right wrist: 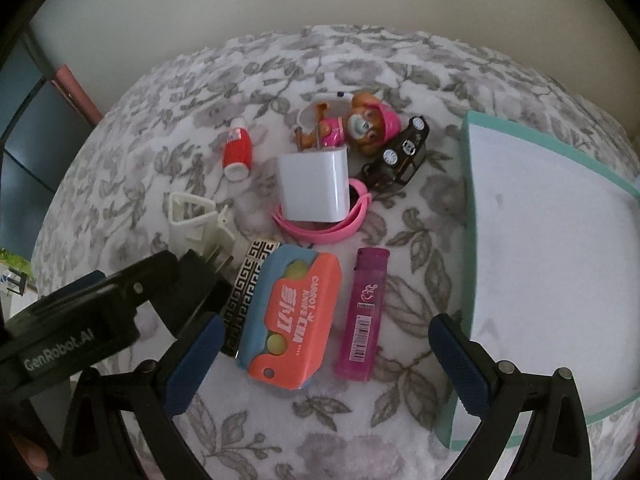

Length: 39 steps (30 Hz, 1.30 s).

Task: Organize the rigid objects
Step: 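Grasp the black charger with the left tool while the right tool grasps the pink-blue eraser case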

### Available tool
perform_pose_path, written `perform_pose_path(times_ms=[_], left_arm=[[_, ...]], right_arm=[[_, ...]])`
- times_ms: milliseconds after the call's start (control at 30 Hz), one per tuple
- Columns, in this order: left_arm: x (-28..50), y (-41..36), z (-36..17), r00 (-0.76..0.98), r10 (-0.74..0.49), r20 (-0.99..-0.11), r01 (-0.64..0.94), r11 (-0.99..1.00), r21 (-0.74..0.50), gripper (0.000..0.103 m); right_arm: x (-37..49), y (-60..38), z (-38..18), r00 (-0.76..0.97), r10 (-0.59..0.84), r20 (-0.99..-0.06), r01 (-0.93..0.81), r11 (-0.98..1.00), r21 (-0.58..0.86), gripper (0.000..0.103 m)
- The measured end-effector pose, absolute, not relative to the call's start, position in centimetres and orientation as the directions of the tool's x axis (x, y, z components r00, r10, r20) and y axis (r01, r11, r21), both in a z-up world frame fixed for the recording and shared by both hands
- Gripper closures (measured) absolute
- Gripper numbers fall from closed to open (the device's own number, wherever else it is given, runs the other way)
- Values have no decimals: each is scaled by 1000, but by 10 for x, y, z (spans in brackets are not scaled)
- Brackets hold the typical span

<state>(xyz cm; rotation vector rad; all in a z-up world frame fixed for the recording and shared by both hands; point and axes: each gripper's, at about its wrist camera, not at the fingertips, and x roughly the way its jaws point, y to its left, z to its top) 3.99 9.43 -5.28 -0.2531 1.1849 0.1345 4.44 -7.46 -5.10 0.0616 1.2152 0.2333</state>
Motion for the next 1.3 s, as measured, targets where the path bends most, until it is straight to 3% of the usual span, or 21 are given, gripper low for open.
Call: perform_pose_path(times_ms=[100,567,700,900,967,1000,1300], left_arm=[[40,91,-55,370,-31,-929,-226,966,-123,0],[42,75,-66,332,-82,-940,-173,974,-146,1],[44,68,-70,315,-100,-944,-148,977,-153,14],[45,67,-74,301,-140,-943,-147,971,-190,17],[43,67,-74,300,-150,-942,-144,969,-200,25],[44,66,-76,293,-157,-943,-145,968,-206,36],[39,61,-71,308,-139,-941,-129,974,-186,46]], right_arm=[[44,-73,-50,331,199,-922,-155,976,155,1],[40,-68,-46,354,208,-912,-182,972,151,42],[40,-68,-49,344,199,-918,-182,973,143,53],[38,-76,-52,335,210,-918,-170,972,161,58],[37,-80,-53,326,223,-919,-159,971,180,58],[37,-81,-53,318,232,-919,-153,969,191,62],[33,-94,-56,307,264,-915,-93,965,247,64]])
